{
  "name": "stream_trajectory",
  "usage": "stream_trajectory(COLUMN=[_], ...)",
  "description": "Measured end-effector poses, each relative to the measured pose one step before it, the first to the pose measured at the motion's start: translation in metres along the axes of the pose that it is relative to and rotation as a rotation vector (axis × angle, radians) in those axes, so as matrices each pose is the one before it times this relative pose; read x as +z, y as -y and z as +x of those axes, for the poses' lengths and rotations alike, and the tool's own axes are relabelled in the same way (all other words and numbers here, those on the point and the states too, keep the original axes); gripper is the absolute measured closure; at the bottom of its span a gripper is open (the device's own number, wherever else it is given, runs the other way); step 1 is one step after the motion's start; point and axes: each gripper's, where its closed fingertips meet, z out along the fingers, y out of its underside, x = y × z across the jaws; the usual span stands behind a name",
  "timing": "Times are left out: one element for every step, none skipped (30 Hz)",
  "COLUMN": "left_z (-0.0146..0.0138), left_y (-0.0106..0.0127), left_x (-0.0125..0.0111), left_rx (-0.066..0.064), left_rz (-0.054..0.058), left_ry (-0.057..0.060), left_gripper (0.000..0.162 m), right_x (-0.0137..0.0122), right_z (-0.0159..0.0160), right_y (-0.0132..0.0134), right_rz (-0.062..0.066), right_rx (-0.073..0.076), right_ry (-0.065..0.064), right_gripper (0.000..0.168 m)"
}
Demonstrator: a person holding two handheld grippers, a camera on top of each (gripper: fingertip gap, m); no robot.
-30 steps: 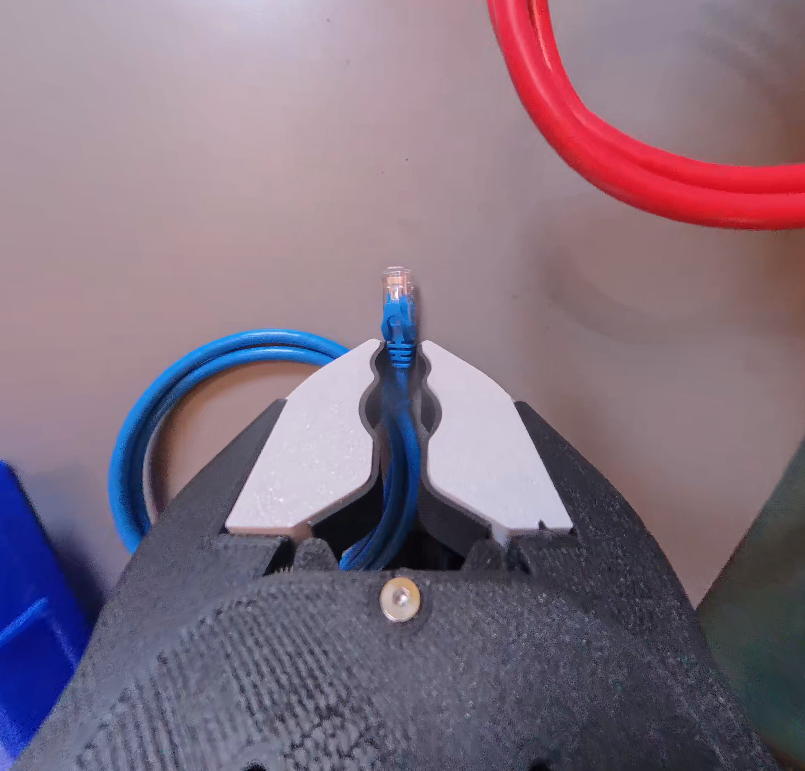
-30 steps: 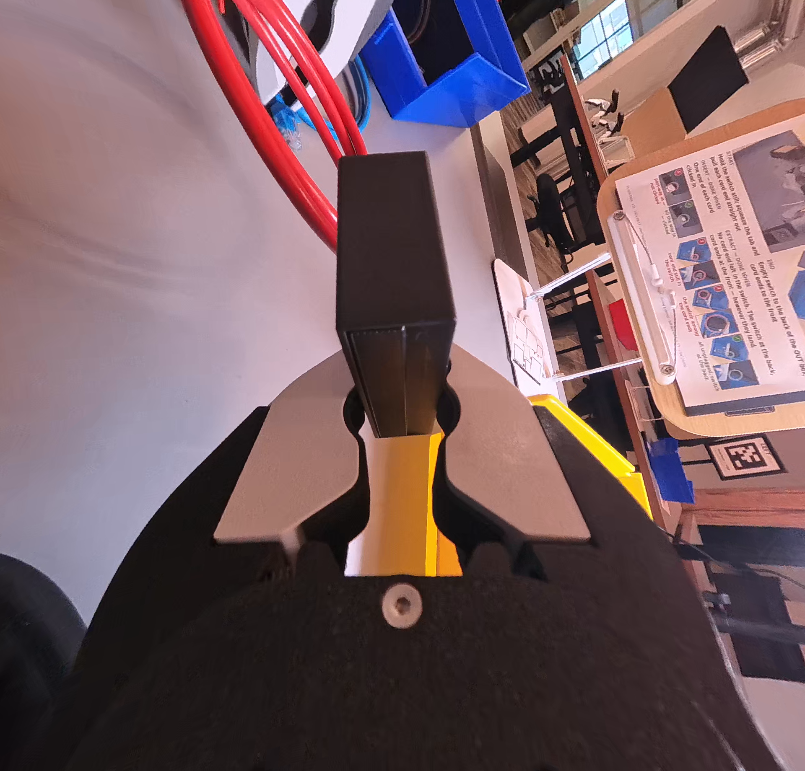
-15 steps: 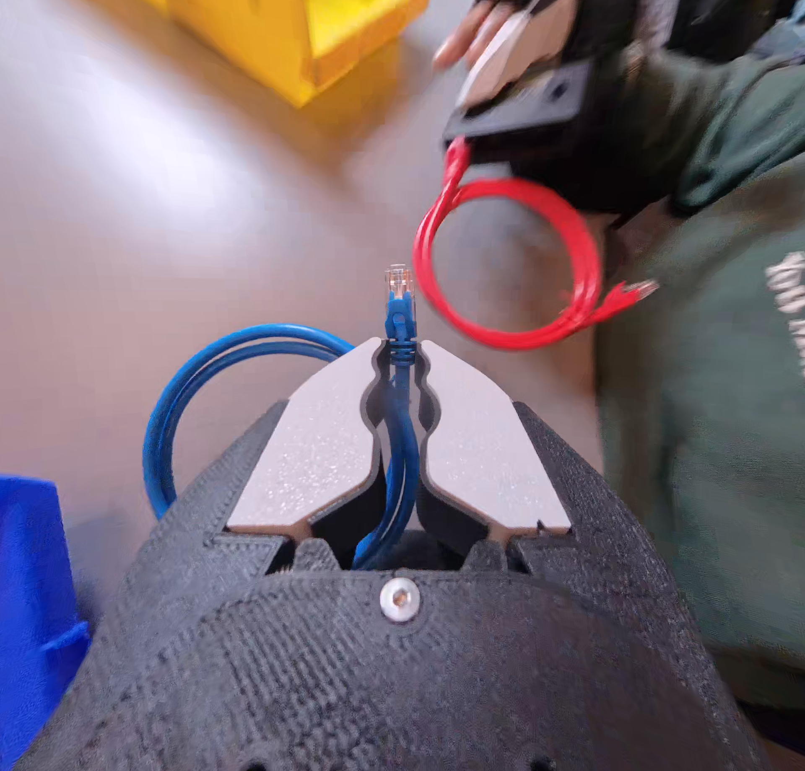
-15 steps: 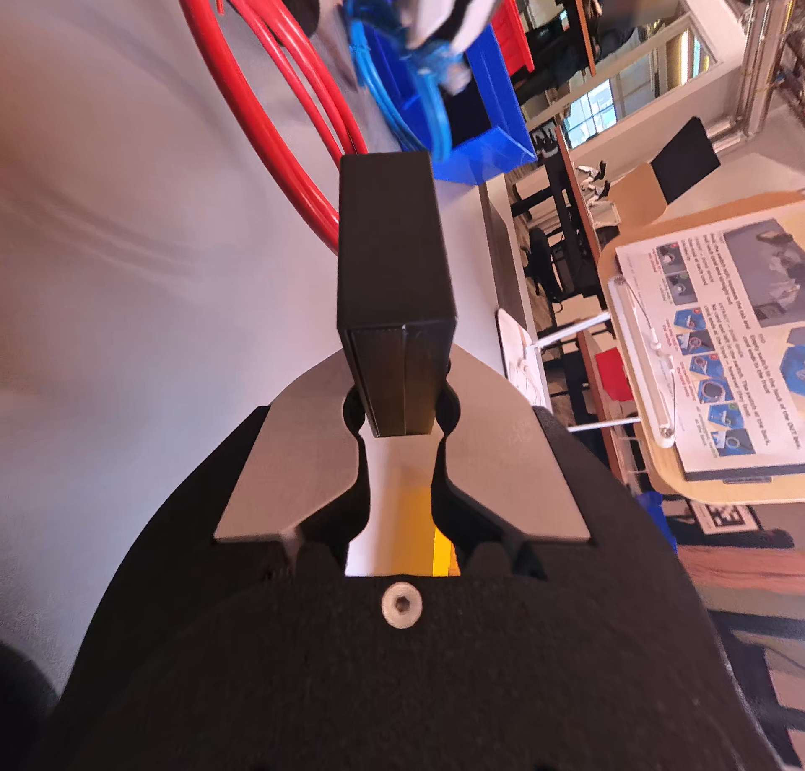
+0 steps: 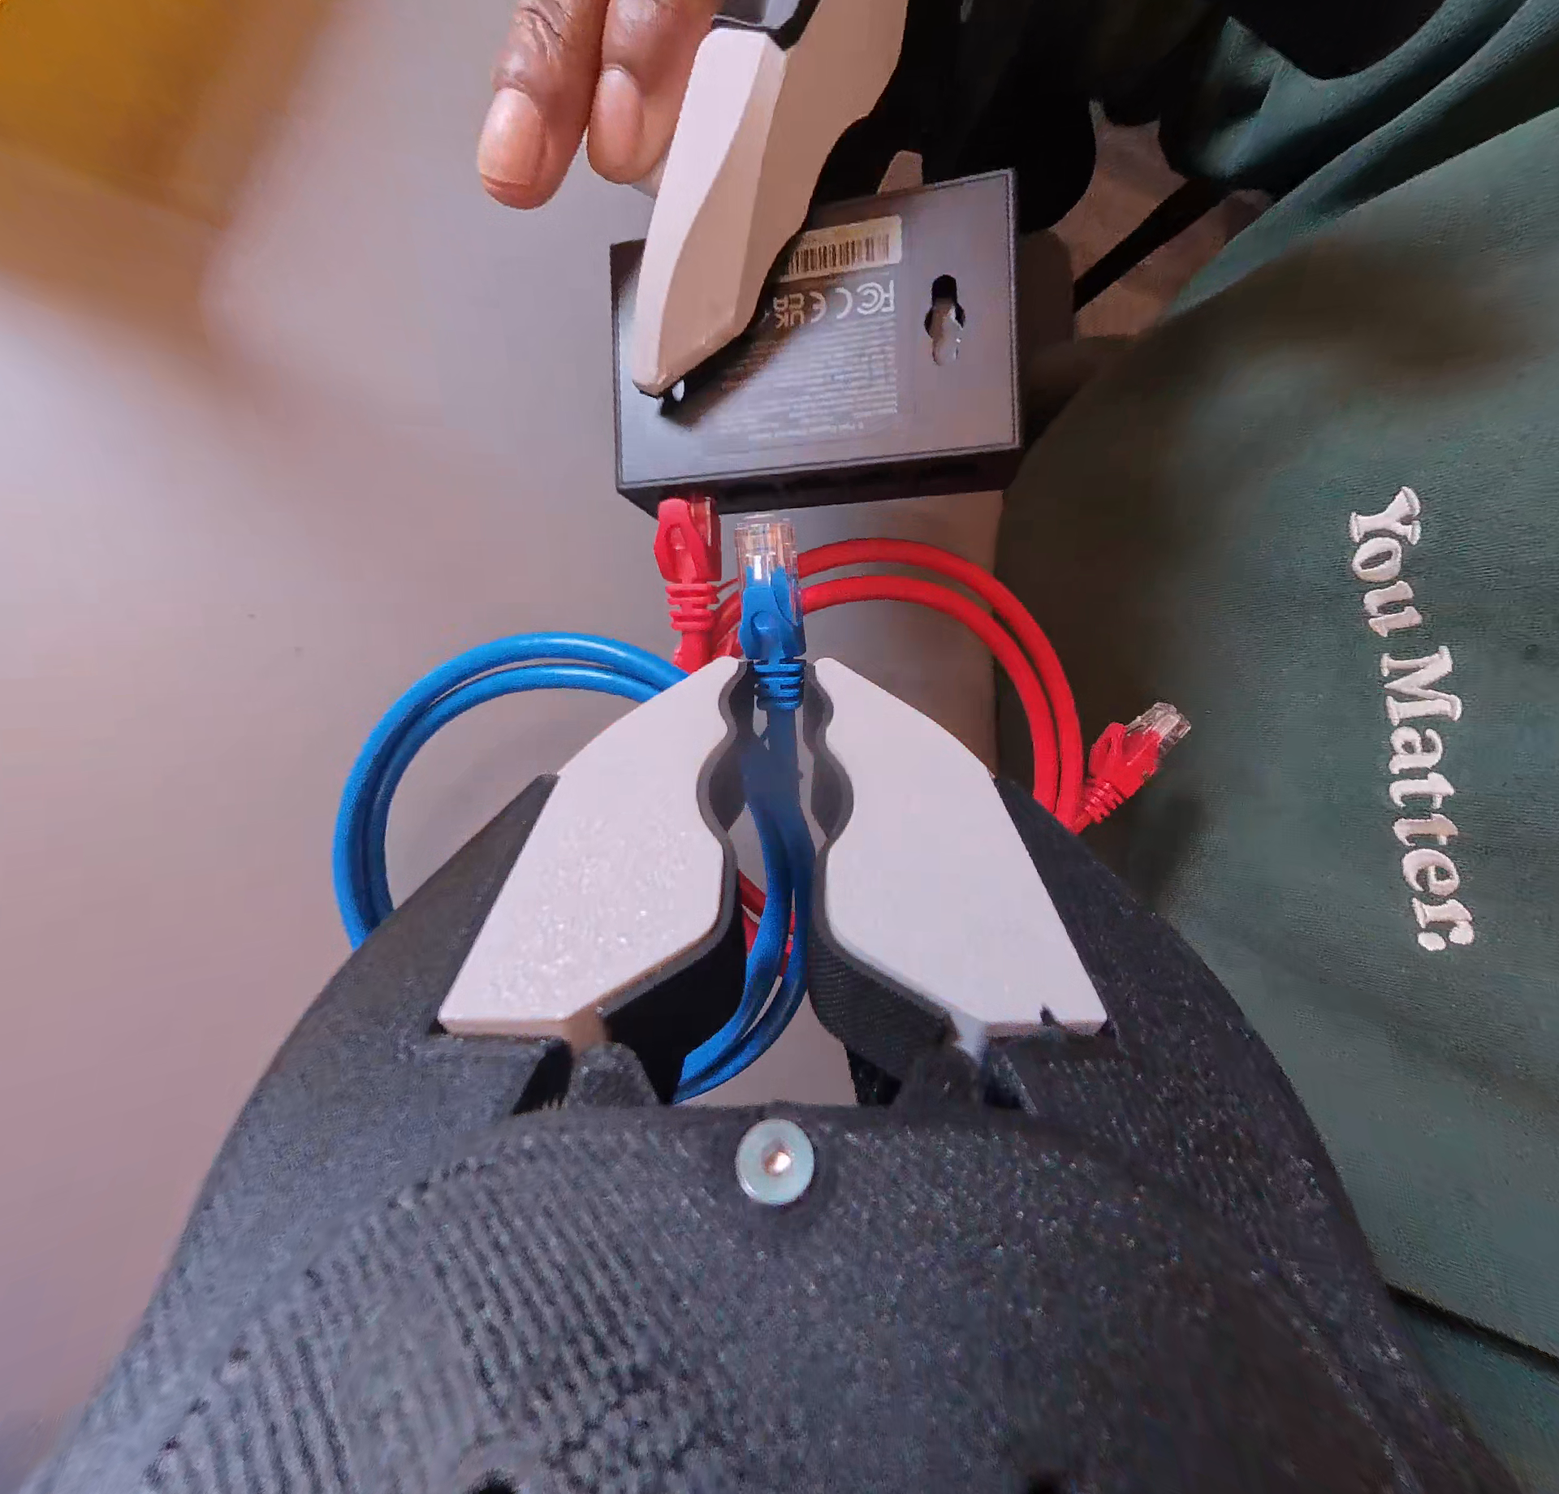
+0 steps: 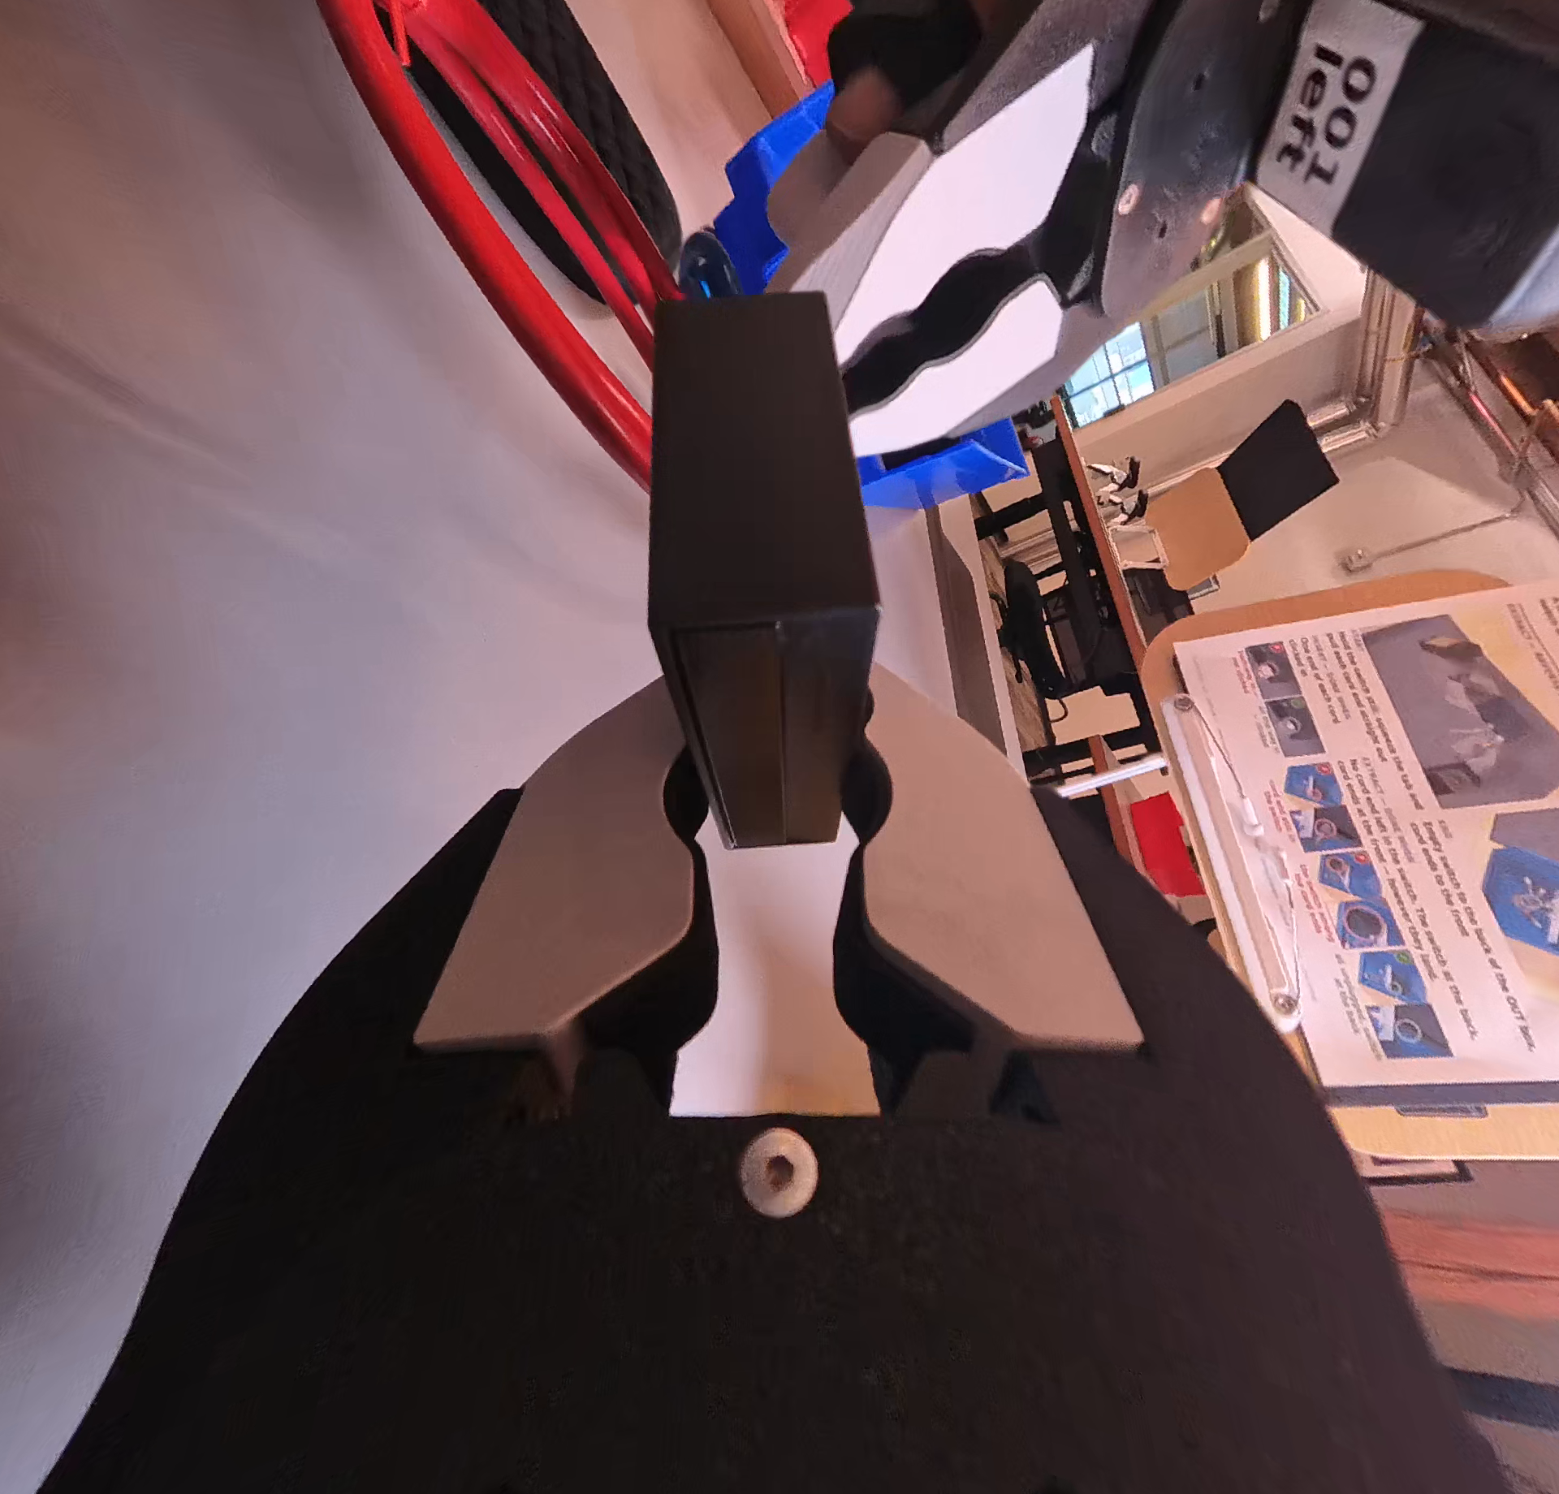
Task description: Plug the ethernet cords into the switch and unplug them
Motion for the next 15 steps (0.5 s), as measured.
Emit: stream_trajectory(left_z=[0.00021,0.00044,-0.00012,-0.00077,0.00089,0.00081,0.00054,0.00060,0.00048,0.00075,0.00010,0.00039,0.00081,0.00142,0.00146], left_y=[-0.00055,-0.00131,-0.00188,-0.00144,-0.00239,-0.00199,-0.00151,-0.00078,-0.00012,0.00080,0.00178,0.00225,0.00126,0.00068,0.00077], left_x=[0.00136,0.00133,0.00149,0.00113,0.00112,0.00107,0.00140,0.00151,0.00081,-0.00025,-0.00151,-0.00173,-0.00106,0.00004,0.00059], left_rx=[-0.0084,-0.0134,-0.0131,-0.0081,-0.0015,-0.0012,0.0007,0.0018,0.0019,0.0006,-0.0013,-0.0070,0.0027,0.0200,0.0120], left_rz=[-0.0169,-0.0200,-0.0229,-0.0202,-0.0260,-0.0264,-0.0251,-0.0200,-0.0148,-0.0034,0.0106,0.0165,0.0114,0.0094,0.0100], left_ry=[-0.0020,-0.0092,-0.0059,0.0018,-0.0036,0.0012,0.0064,0.0061,0.0043,0.0004,-0.0010,-0.0078,-0.0087,-0.0046,-0.0018], left_gripper=[0.151,0.151,0.151,0.151,0.151,0.151,0.151,0.151,0.151,0.151,0.151,0.151,0.151,0.151,0.151], right_x=[0.00094,0.00093,0.00096,0.00092,0.00083,0.00065,0.00066,0.00042,0.00027,-0.00047,-0.00100,-0.00123,-0.00099,-0.00103,-0.00073], right_z=[-0.00120,-0.00126,-0.00141,-0.00112,-0.00119,-0.00144,-0.00129,-0.00020,-0.00032,0.00043,0.00143,0.00144,0.00103,0.00002,-0.00063], right_y=[0.00155,0.00154,0.00137,0.00171,0.00136,0.00104,0.00061,0.00041,0.00022,0.00030,0.00028,0.00043,0.00065,0.00082,0.00099], right_rz=[0.0052,0.0033,0.0008,0.0032,0.0014,0.0015,-0.0005,-0.0001,-0.0011,-0.0003,-0.0021,-0.0023,0.0003,0.0020,0.0021], right_rx=[-0.0073,-0.0092,-0.0127,-0.0116,-0.0076,-0.0100,-0.0059,-0.0046,-0.0058,-0.0069,-0.0109,-0.0080,-0.0057,-0.0092,-0.0072], right_ry=[0.0010,0.0017,0.0001,-0.0031,-0.0021,-0.0005,0.0019,-0.0031,-0.0004,-0.0010,-0.0082,-0.0065,-0.0048,0.0004,0.0017], right_gripper=[0.139,0.139,0.139,0.139,0.139,0.139,0.139,0.139,0.139,0.139,0.139,0.139,0.139,0.139,0.139])
